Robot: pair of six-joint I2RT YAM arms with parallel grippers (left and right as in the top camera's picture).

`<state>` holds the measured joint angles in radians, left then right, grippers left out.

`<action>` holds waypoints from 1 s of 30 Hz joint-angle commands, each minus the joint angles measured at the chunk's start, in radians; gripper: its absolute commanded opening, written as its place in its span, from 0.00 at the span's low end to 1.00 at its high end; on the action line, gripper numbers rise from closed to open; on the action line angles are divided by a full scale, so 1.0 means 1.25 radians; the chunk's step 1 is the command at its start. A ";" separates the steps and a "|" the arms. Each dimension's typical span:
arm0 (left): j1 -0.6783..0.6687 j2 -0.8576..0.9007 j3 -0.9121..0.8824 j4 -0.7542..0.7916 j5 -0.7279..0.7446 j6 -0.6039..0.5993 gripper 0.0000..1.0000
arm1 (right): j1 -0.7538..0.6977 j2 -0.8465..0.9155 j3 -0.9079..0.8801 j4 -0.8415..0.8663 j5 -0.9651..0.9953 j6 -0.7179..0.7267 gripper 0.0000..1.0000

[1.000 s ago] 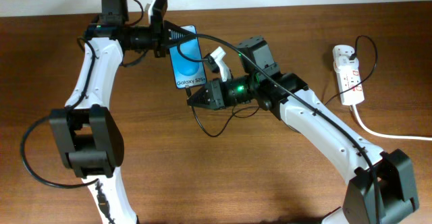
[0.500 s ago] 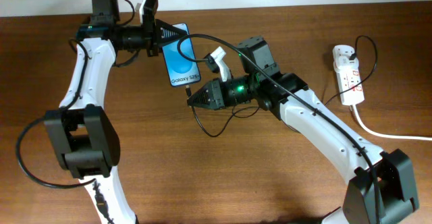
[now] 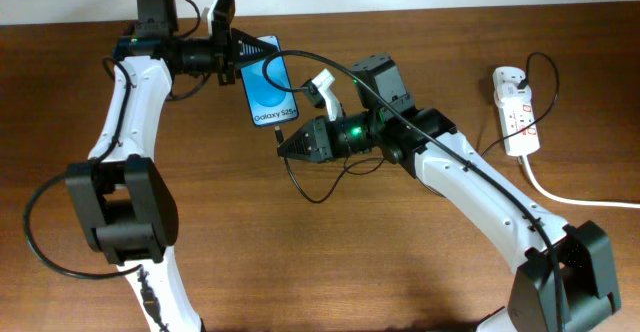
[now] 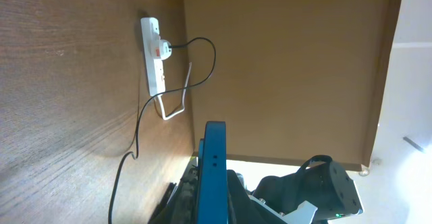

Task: Plug charger to phone and switch on socket
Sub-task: 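Push the plug upward into the phone's charging port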

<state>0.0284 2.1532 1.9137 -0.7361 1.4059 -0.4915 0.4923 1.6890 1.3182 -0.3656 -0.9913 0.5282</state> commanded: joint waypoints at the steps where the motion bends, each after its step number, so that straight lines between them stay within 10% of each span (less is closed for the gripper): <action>1: 0.000 -0.008 0.008 0.002 0.031 -0.010 0.00 | -0.001 0.003 0.006 0.003 0.005 0.001 0.04; 30: -0.007 -0.008 0.008 0.002 0.073 -0.006 0.00 | -0.044 0.003 0.006 0.057 0.031 0.052 0.04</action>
<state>0.0277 2.1532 1.9137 -0.7277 1.4174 -0.4992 0.4778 1.6890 1.3182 -0.3180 -0.9920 0.5919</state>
